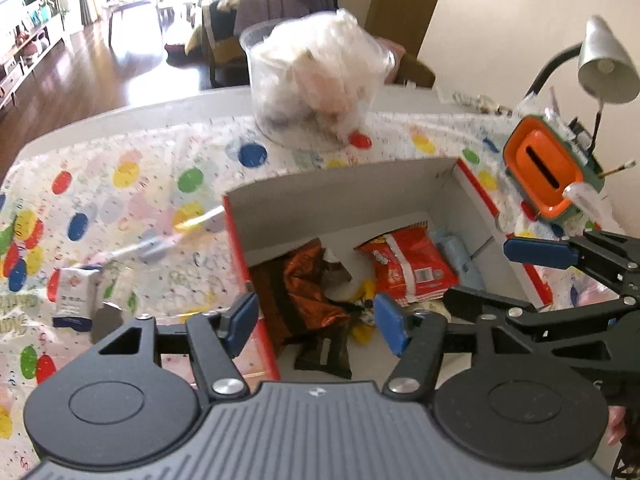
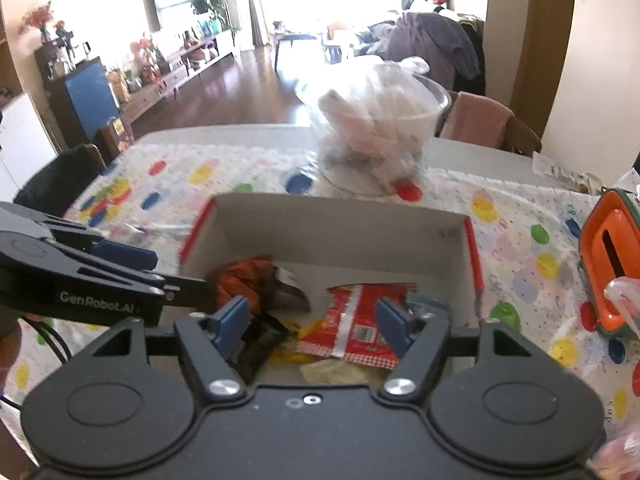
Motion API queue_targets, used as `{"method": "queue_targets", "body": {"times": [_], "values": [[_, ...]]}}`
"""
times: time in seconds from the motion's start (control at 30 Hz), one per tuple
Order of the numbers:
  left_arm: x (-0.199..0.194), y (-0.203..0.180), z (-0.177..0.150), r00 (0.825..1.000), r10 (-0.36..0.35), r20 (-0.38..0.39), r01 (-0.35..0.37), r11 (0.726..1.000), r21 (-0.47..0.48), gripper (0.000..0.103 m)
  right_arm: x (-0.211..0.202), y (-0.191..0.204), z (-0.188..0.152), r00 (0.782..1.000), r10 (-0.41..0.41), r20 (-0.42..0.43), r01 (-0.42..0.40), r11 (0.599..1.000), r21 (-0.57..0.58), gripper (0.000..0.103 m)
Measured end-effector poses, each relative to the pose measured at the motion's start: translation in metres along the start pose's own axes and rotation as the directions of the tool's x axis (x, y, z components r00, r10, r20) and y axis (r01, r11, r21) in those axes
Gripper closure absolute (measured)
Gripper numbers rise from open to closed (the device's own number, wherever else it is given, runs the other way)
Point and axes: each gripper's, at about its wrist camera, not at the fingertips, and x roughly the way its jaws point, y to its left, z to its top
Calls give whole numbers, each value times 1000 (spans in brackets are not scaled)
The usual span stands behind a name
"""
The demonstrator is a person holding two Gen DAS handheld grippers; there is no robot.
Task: Organize snacks
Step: 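Move both grippers back toward the white sachet and clear spoon packet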
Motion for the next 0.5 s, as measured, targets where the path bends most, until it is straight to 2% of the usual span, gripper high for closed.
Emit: {"method": "queue_targets", "body": {"times": [0.1,0.23,0.37,0.5], "values": [[-16,12,-5,999,2,34,-2,1000,-6,38,-7,13,3,1000,19,25,-19,1000,0,21],[-36,31,-13,996,21,87,-20,1000,-18,26,-12,35,8,997,47,55,-46,999,-18,12],[-50,54,-22,991,57,122,-54,998,-30,26,-9,61,11,995,71,64,-69,997,-29,3],[-61,82,-28,986,76,147,-72,997,-33,22,-2,88,15,994,89,64,-86,995,-44,1]]}}
